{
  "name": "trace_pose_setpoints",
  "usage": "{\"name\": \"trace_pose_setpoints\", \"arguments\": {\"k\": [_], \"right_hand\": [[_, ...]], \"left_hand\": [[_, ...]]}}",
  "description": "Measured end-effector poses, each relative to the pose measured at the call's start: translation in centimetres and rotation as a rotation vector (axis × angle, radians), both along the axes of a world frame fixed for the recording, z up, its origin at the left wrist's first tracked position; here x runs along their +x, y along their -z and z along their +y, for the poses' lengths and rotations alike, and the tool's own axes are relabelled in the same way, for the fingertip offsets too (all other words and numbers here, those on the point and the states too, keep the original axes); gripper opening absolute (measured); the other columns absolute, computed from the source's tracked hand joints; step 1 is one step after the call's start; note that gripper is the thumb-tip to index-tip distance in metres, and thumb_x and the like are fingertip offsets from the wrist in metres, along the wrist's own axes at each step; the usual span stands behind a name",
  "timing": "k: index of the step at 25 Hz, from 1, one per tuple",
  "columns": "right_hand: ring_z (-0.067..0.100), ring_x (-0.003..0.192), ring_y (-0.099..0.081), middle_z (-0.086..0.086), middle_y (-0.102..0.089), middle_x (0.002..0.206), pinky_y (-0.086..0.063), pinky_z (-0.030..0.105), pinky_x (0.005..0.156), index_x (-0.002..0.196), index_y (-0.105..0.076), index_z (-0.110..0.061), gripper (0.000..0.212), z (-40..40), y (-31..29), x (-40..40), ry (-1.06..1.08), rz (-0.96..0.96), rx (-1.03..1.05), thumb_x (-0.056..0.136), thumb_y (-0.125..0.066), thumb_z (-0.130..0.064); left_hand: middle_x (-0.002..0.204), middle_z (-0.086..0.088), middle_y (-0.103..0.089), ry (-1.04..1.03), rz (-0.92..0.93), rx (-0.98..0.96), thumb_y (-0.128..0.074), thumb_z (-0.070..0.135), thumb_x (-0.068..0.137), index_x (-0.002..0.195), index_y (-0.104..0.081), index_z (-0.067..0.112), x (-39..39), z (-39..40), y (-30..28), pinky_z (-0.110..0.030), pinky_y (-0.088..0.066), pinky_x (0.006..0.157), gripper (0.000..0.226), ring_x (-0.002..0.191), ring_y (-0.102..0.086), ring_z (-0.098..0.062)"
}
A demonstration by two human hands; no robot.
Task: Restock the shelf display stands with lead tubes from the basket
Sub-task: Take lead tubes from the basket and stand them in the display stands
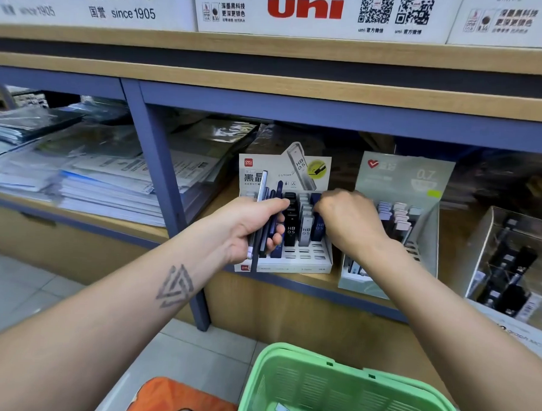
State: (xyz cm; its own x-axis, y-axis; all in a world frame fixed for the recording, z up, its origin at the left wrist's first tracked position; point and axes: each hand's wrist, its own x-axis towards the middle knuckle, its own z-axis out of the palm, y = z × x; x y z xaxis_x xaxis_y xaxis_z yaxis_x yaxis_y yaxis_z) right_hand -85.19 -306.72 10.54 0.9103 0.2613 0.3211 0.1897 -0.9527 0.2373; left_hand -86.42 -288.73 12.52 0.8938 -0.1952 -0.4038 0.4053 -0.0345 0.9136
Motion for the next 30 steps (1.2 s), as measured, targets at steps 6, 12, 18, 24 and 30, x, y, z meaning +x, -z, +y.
{"name": "trace_pose_setpoints", "arguments": {"k": [6,12,18,24,30], "right_hand": [[0.039,0.091,-0.064,0.014,-0.070,0.099,-0.043,0.041,0.093,0.138,-0.045,-0.014,0.051,-0.3,-1.0,-0.9,-0.018,0.082,-0.017,0.089,-0.047,0.000],[0.031,0.105,-0.058,0.009,-0.067,0.112,-0.043,0.043,0.093,0.134,-0.047,-0.015,0.047,-0.9,-0.8,-1.5,-0.086,0.061,0.054,0.088,-0.049,-0.006],[0.015,0.085,-0.070,0.013,-0.074,0.105,-0.058,0.027,0.072,0.123,-0.068,-0.010,0.028,-1.1,-1.8,-2.8,-0.126,0.444,1.510,0.096,-0.062,-0.004],[0.014,0.069,-0.068,0.011,-0.075,0.083,-0.055,0.024,0.064,0.095,-0.072,-0.003,0.007,-3.1,-3.1,-3.5,-0.080,0.444,1.659,0.090,-0.069,0.001],[0.017,0.063,-0.069,0.018,-0.073,0.082,-0.060,0.021,0.061,0.102,-0.067,0.005,0.012,-3.7,-3.3,-3.3,-0.078,0.422,1.756,0.090,-0.066,0.007]], "left_hand": [[0.056,-0.005,-0.054,0.032,0.022,-0.012,-0.065,0.031,0.096,0.075,-0.056,0.010,-0.5,-0.8,0.1,-0.016,-0.037,0.036,0.031,0.041,-0.049,-0.013],[0.058,-0.006,-0.056,0.071,0.037,-0.042,-0.066,0.031,0.096,0.077,-0.058,0.010,-1.1,-1.7,0.3,-0.017,-0.037,0.036,0.029,0.044,-0.051,-0.014],[0.067,-0.010,-0.060,0.231,0.089,-0.109,-0.065,0.030,0.096,0.094,-0.063,0.005,-1.7,-2.0,0.3,-0.018,-0.038,0.037,0.026,0.048,-0.053,-0.014],[0.080,-0.018,-0.067,0.285,0.122,-0.201,-0.061,0.036,0.096,0.106,-0.062,-0.002,-2.2,-2.2,0.1,-0.017,-0.040,0.039,0.039,0.054,-0.056,-0.017],[0.074,-0.013,-0.063,0.250,0.156,-0.172,-0.060,0.025,0.099,0.109,-0.059,0.002,-2.0,-1.7,0.4,-0.016,-0.037,0.037,0.025,0.048,-0.051,-0.012]]}}
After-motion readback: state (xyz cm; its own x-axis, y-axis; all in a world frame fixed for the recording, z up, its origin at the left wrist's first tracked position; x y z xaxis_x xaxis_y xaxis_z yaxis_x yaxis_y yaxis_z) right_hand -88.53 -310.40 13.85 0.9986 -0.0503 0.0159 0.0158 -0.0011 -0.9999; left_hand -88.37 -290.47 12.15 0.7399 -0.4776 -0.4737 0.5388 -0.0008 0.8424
